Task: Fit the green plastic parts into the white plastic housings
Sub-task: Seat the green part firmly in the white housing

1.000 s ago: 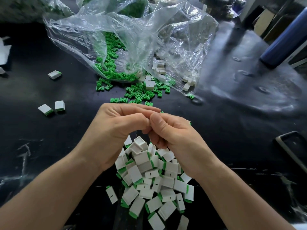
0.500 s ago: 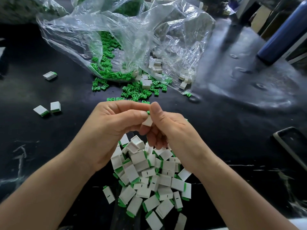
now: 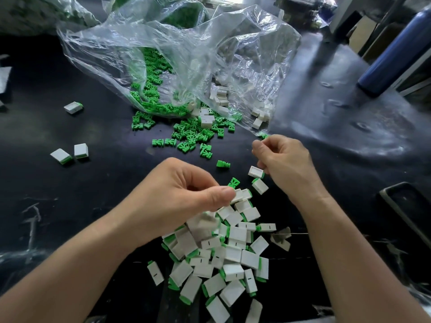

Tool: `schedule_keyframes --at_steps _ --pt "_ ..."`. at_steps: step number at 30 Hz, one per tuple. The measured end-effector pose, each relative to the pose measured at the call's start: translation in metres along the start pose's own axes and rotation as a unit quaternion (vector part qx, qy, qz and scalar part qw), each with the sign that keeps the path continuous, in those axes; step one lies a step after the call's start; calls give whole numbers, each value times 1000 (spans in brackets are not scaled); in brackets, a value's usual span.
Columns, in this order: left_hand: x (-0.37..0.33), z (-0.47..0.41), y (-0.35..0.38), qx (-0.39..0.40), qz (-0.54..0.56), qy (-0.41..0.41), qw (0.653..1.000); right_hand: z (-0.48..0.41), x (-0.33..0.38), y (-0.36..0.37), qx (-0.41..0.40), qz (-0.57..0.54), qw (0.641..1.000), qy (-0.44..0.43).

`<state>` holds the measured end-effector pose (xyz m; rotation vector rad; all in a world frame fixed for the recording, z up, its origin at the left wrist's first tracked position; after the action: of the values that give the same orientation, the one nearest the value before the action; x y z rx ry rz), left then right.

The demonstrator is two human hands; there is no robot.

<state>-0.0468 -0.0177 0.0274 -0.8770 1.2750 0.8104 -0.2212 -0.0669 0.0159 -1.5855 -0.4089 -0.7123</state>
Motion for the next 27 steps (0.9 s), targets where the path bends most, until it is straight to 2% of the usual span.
schedule_keyframes --at_steps 2,5,8,11,17,27 --pt "1 -1 -4 -22 -24 3 999 1 3 1 -7 46 999 -13" --pt "3 -3 -19 -95 -29 3 995 3 8 7 -1 96 995 -33" --pt "9 -5 -35 -169 -63 -4 984 5 15 12 3 120 991 -55" --pt "11 -7 -45 -210 -104 5 972 6 20 16 5 136 988 -67" --pt "20 -13 -58 -239 -147 -4 960 0 31 25 20 138 987 -84" --pt "22 -16 -53 -229 -171 -10 958 -39 84 66 77 154 968 -181"
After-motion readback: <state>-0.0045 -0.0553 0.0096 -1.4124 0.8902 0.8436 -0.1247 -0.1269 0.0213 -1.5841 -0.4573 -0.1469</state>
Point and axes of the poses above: each hand's wrist, its own z-axis away from the middle knuckle, its own y-axis out of the palm, x = y × z, the point moved 9 cm from there along -z, towards the middle knuckle, and after that the axes turned 10 degrees about z, right-handed, at the moved point
